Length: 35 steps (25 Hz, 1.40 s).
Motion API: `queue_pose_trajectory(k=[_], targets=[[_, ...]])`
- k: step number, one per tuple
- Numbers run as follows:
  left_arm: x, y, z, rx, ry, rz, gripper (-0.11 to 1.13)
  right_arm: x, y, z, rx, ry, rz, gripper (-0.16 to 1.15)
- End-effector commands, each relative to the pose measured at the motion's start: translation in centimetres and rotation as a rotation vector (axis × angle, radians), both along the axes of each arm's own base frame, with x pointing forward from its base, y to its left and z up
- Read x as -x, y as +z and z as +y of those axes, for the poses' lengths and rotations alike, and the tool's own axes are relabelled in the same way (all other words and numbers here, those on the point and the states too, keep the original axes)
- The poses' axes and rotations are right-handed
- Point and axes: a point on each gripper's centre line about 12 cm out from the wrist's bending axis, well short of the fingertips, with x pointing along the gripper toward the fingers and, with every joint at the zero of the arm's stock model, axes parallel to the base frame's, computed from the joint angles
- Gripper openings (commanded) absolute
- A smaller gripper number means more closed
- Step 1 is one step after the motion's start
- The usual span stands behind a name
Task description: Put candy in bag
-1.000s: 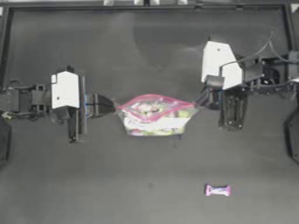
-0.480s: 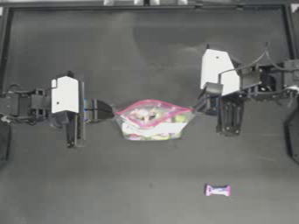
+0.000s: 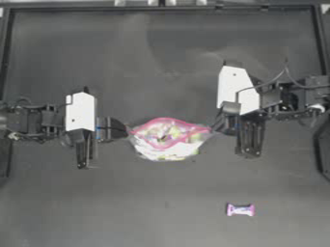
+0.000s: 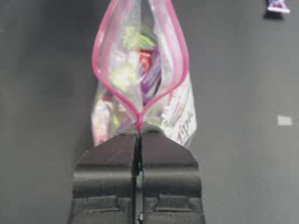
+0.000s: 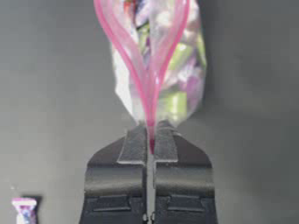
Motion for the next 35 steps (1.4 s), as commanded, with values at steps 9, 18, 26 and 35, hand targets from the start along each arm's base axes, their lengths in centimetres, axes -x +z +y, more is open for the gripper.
queue_pose_trajectory(k=[9,18,26,35], targets=[[0.1,-0.5,0.0,-0.016,-0.002,-0.057,0.04,-0.6,-0.6,0.1,0.012,0.006,-0.028,0.06],[-0.5,-1.9,0.2,-0.055,-0.015,-0.043,0.04,-1.3,-1.9,0.3,0.010,0.011,-0.014,0.06],[-0.8,-2.8,0.3,-0.074,-0.015,-0.069,0.04,-1.1,-2.8,0.4,0.006,0.007,-0.011,0.06],[-1.0,-4.1,0.7,-0.093,0.002,-0.043,0.04,-1.3,-4.1,0.3,0.009,0.004,-0.004,0.06]])
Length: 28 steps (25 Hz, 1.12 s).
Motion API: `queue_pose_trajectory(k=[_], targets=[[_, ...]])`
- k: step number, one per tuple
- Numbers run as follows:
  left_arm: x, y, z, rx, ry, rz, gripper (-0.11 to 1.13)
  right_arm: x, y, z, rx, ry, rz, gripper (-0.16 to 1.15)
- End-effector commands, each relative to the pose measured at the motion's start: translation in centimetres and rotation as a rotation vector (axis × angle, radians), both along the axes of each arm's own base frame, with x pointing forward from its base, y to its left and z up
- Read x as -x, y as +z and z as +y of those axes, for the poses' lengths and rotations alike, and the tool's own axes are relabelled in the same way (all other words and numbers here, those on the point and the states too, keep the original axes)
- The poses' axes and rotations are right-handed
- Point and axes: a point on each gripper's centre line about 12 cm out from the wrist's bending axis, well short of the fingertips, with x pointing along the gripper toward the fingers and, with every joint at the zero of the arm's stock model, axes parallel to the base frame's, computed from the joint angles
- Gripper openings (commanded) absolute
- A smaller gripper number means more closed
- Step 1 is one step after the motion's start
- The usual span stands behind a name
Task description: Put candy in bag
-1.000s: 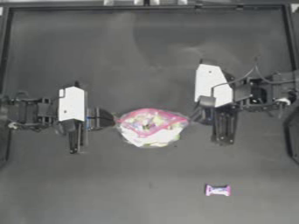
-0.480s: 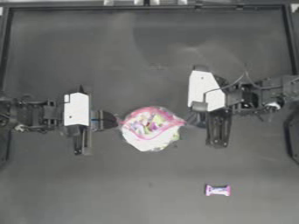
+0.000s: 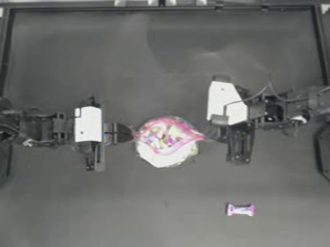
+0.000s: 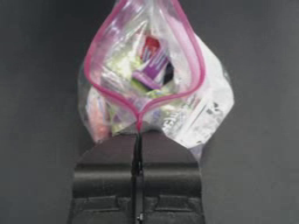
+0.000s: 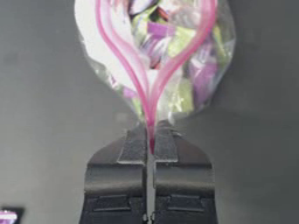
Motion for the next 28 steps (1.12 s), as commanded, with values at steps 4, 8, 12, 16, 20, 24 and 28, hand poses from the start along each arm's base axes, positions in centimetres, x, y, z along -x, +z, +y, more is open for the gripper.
queue_pose_trajectory(k=[4,8,12,16,20,24,28], targets=[[-0.33,0.14,0.25,-0.014,0.014,-0.015,0.04,-0.70,-0.25,-0.03,0.005,0.001,-0.016,0.06],[-0.40,-0.05,0.27,-0.016,0.014,-0.016,0.04,-0.76,-0.56,-0.04,0.004,-0.001,-0.012,0.06],[-0.43,-0.07,0.17,-0.017,0.012,-0.018,0.04,-0.76,-0.56,-0.04,0.004,-0.001,-0.012,0.06],[-0.49,-0.02,0.03,-0.017,0.007,-0.019,0.04,-0.76,-0.56,-0.10,0.007,0.001,-0.011,0.08],[-0.61,0.17,-0.27,-0.017,-0.002,-0.025,0.04,-0.95,-0.38,-0.07,0.008,0.001,-0.027,0.18],[-0.62,0.27,-0.38,-0.017,-0.005,-0.029,0.04,-1.06,-0.32,-0.07,0.007,0.000,-0.030,0.53],[-0.66,0.37,-0.43,-0.019,-0.007,-0.031,0.04,-1.13,-0.21,-0.12,0.004,-0.004,-0.033,0.97]])
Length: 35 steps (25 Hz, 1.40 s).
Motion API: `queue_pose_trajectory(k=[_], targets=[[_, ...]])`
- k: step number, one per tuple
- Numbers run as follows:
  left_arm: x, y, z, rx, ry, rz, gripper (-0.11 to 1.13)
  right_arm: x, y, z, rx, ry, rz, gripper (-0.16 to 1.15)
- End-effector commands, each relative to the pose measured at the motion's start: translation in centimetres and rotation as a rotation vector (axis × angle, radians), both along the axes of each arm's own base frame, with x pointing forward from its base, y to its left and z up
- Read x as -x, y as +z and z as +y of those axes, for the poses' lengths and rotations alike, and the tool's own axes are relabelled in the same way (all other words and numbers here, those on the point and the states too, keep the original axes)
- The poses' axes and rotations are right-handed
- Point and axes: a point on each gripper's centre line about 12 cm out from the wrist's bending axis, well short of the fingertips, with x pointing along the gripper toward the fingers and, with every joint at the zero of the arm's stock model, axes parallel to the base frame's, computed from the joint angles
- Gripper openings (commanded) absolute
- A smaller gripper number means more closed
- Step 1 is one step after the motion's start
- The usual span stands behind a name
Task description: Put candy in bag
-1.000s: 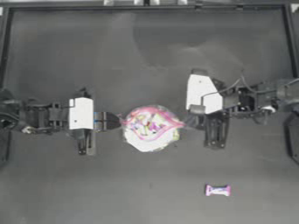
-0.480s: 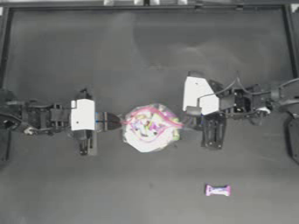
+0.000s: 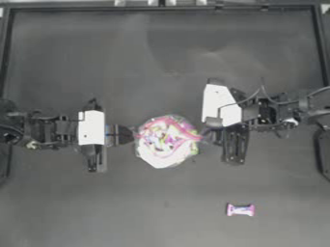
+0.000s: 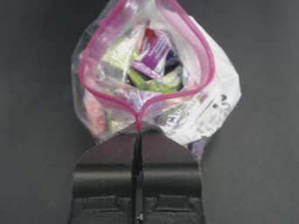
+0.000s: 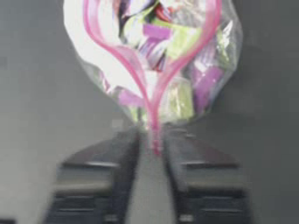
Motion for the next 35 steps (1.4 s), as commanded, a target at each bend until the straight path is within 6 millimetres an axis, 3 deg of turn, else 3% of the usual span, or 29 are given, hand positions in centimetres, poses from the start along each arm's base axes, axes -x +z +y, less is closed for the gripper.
queue_pose_trajectory(k=[1,10,18,27,35], targets=[[-0.4,1.2,-0.1,-0.005,-0.002,-0.043,0.04,-0.5,1.0,-0.1,0.001,-0.005,-0.035,1.04],[-0.2,1.5,-0.1,-0.005,-0.002,-0.049,0.04,-0.4,1.3,-0.8,0.008,-0.018,-0.030,1.00],[-0.2,1.5,-0.1,-0.005,-0.002,-0.049,0.04,0.5,4.0,-0.9,0.022,-0.002,-0.027,1.00],[-0.2,1.5,-0.1,-0.006,-0.003,-0.048,0.04,3.7,8.4,-0.4,0.044,0.011,-0.057,1.00],[-0.3,1.6,-0.1,-0.007,-0.003,-0.052,0.04,6.7,10.6,0.5,0.042,0.031,-0.062,0.99]])
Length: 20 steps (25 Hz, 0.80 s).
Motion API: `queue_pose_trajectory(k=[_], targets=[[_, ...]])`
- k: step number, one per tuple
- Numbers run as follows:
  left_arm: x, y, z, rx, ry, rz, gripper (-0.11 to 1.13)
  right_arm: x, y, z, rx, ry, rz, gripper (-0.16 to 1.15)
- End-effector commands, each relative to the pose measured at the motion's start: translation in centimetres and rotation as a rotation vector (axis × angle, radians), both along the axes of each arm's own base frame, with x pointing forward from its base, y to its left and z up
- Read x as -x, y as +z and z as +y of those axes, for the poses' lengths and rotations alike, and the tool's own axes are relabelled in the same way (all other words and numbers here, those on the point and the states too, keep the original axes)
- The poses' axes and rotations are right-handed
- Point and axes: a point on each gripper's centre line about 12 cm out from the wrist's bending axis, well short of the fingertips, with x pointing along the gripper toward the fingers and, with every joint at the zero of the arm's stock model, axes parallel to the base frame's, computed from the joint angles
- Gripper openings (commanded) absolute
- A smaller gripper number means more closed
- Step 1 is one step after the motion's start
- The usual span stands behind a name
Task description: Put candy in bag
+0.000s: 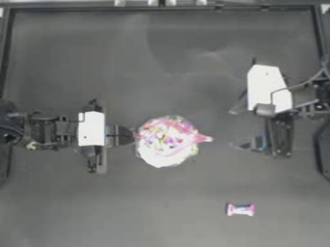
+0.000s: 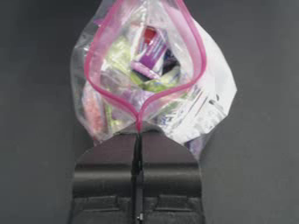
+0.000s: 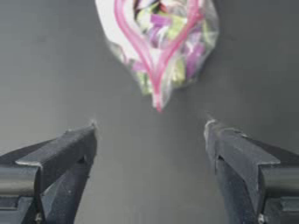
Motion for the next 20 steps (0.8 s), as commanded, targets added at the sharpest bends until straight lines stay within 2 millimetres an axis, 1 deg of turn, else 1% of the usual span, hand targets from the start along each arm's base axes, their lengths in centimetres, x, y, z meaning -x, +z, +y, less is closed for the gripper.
queue_pose_trajectory(k=[1,5,10,17,20], targets=[[-0.3,1.6,0.0,-0.005,0.001,-0.053,0.04,1.2,1.6,0.6,0.000,0.014,-0.032,0.99],[-0.4,1.6,0.1,-0.006,0.004,-0.055,0.04,2.9,2.2,1.3,-0.030,-0.004,-0.033,0.99],[-0.4,1.6,0.3,-0.006,0.007,-0.053,0.04,4.3,2.3,2.4,-0.057,-0.027,0.007,0.99],[-0.4,1.6,0.3,-0.007,0.007,-0.053,0.04,4.8,1.9,4.6,-0.043,-0.053,0.056,0.99],[-0.4,1.6,0.3,-0.007,0.007,-0.055,0.04,5.0,1.2,5.7,-0.052,-0.063,0.080,0.99]])
